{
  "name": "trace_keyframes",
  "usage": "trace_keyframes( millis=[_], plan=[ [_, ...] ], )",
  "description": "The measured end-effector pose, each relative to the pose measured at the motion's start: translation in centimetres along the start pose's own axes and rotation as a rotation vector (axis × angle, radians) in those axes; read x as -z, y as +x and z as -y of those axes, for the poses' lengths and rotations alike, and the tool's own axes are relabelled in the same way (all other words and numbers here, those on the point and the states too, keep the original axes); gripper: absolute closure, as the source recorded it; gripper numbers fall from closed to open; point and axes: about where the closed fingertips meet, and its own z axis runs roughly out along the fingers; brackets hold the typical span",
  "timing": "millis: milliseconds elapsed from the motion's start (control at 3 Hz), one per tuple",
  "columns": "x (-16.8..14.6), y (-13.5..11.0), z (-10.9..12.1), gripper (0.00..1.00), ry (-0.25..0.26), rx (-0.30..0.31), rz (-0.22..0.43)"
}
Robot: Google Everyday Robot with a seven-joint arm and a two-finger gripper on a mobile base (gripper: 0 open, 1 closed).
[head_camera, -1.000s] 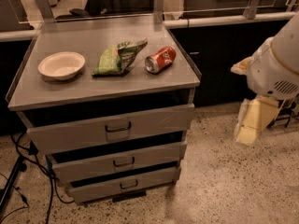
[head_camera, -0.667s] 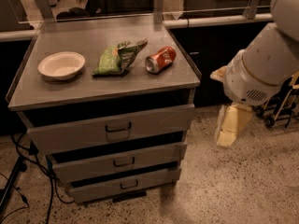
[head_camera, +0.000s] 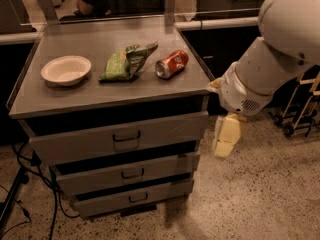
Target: Open top drawer
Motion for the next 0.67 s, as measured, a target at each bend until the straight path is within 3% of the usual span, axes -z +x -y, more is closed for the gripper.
trace_keyframes(
  millis=[333,667],
  plan=[
    [-1.6,0.0,-0.9,0.00,-0.019,-0.003,-0.011],
    [-5.6,-0.1,-1.5,0.00,-0.033,0.003,0.005]
  ],
)
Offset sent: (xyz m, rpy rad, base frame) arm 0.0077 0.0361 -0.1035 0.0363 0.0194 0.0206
